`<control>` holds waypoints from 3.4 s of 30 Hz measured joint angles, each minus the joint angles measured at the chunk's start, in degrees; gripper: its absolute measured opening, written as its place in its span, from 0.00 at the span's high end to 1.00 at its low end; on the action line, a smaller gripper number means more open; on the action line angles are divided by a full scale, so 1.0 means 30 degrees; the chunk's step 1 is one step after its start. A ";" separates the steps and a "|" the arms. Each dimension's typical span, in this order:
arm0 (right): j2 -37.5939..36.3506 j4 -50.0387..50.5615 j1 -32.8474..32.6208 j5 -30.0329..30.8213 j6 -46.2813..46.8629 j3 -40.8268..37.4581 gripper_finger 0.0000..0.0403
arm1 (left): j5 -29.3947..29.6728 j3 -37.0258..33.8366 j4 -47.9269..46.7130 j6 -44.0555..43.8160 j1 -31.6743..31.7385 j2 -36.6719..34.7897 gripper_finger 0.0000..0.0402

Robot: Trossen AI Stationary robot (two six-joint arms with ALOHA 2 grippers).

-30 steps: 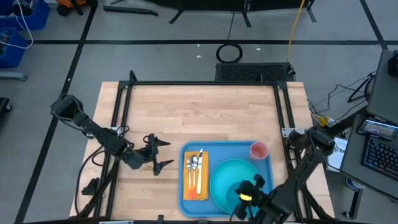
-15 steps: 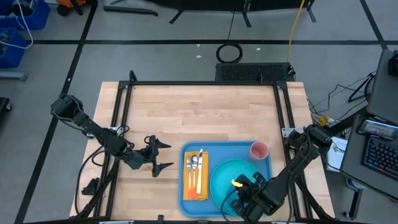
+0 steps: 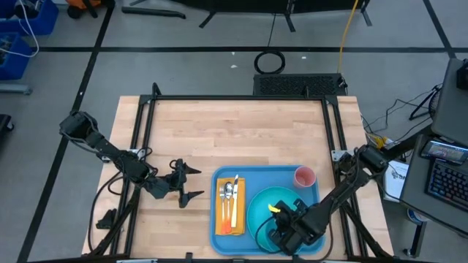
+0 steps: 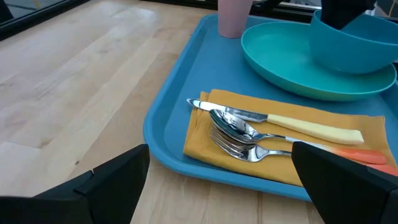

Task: Set up tray
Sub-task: Adjust the blue bowl on the blue plate, then return to Home Position

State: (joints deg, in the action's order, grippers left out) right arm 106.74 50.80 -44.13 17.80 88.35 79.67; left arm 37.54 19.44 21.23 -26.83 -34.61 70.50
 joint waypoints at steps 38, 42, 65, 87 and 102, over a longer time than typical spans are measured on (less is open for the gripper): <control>0.0000 -0.1290 0.1695 0.4382 -0.2761 -0.0799 1.00 | 0.0022 0.0000 -0.0029 -0.0001 0.0000 0.0000 0.01; 0.0000 -0.1365 0.1496 0.5173 -0.2775 -0.0799 1.00 | 0.0022 0.0000 -0.0047 0.0033 0.0000 0.0000 0.01; -0.4076 -0.3743 -0.1357 1.5395 -1.1603 -0.1124 1.00 | -0.4700 0.0015 0.4184 0.3766 -0.0190 -0.0018 0.01; -1.2398 -2.5881 0.6639 0.2984 -2.7309 -1.4638 1.00 | -1.4393 0.0012 0.6905 0.8305 0.5487 -0.0847 0.01; -1.5582 -2.7254 1.4348 -0.4611 -2.7109 -1.8119 1.00 | -2.0999 -0.2815 1.0580 0.7826 1.4345 -0.1049 0.01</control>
State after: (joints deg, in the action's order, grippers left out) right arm 59.99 -30.96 -1.09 3.97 7.03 25.31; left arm -25.46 11.00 52.97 -3.35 8.42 67.35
